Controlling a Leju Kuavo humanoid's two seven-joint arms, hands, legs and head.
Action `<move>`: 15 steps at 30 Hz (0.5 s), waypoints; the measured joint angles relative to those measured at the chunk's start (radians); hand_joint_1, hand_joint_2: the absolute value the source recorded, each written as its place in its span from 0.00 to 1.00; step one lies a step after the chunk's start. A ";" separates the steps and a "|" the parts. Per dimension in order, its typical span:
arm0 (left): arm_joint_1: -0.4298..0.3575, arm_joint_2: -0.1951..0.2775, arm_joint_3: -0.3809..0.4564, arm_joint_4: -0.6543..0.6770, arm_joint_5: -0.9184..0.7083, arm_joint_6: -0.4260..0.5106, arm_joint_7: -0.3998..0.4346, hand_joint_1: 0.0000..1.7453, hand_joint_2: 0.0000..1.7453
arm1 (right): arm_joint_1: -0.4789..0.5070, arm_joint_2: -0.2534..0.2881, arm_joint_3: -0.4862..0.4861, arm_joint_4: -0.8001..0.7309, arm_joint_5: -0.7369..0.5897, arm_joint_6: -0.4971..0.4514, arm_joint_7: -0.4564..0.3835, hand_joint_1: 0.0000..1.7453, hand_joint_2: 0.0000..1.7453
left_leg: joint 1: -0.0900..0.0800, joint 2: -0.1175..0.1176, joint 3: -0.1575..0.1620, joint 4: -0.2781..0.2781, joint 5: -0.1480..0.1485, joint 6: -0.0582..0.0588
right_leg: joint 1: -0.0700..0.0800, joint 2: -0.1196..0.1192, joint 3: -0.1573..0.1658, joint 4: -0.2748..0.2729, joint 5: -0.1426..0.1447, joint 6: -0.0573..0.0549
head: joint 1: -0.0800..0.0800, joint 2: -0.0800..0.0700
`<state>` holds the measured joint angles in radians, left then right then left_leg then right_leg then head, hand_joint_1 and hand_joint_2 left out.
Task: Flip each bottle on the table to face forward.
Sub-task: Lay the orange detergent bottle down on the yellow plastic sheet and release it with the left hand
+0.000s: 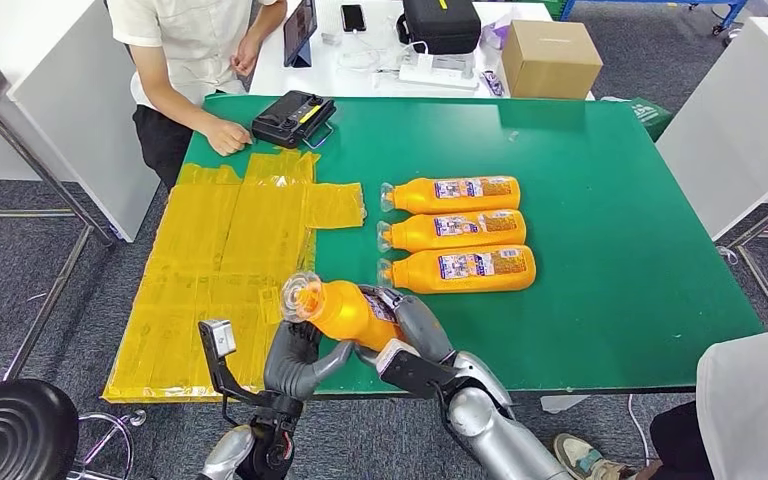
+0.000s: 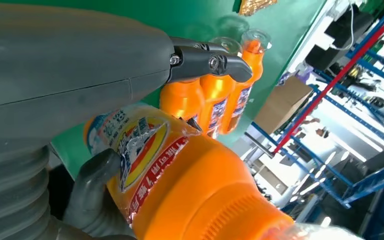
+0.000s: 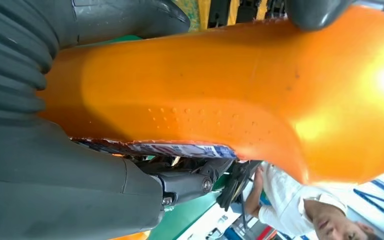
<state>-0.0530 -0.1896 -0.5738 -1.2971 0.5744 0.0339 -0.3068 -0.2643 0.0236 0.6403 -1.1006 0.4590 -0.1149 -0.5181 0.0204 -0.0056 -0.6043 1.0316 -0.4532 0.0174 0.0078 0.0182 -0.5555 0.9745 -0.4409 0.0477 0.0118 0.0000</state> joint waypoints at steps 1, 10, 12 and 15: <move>0.001 -0.001 0.001 -0.003 0.008 0.002 0.000 0.00 1.00 | -0.001 0.000 0.006 0.000 -0.005 0.000 0.003 1.00 1.00 | 0.000 0.000 0.000 0.000 0.000 0.000 | 0.000 0.000 0.000 0.000 0.000 0.000 | 0.000 0.000; 0.002 -0.002 0.000 -0.035 0.035 -0.017 -0.015 0.00 1.00 | -0.021 0.004 0.038 0.000 -0.049 0.014 0.013 1.00 1.00 | 0.000 0.000 0.000 0.000 0.000 0.000 | 0.000 0.000 0.000 0.001 0.000 0.000 | 0.000 0.000; 0.002 0.000 -0.002 -0.044 0.038 -0.049 -0.020 0.00 1.00 | -0.026 0.004 0.040 0.002 -0.056 0.018 0.017 1.00 1.00 | 0.000 0.000 0.000 0.000 0.000 0.000 | 0.000 0.000 -0.001 0.001 0.000 0.000 | 0.000 0.000; 0.003 0.009 -0.006 -0.064 0.042 -0.105 -0.021 0.00 1.00 | -0.036 0.004 0.042 0.008 -0.056 0.019 0.035 1.00 1.00 | 0.000 0.000 0.000 0.000 0.000 0.000 | 0.000 0.000 -0.001 0.001 0.000 0.000 | 0.000 0.000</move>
<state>-0.0500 -0.1804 -0.5801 -1.3609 0.6166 -0.0707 -0.3277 -0.3003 0.0277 0.6821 -1.0923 0.4032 -0.0958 -0.4826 0.0203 -0.0056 -0.6044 1.0317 -0.4531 0.0172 0.0077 0.0181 -0.5561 0.9757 -0.4409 0.0477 0.0117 0.0000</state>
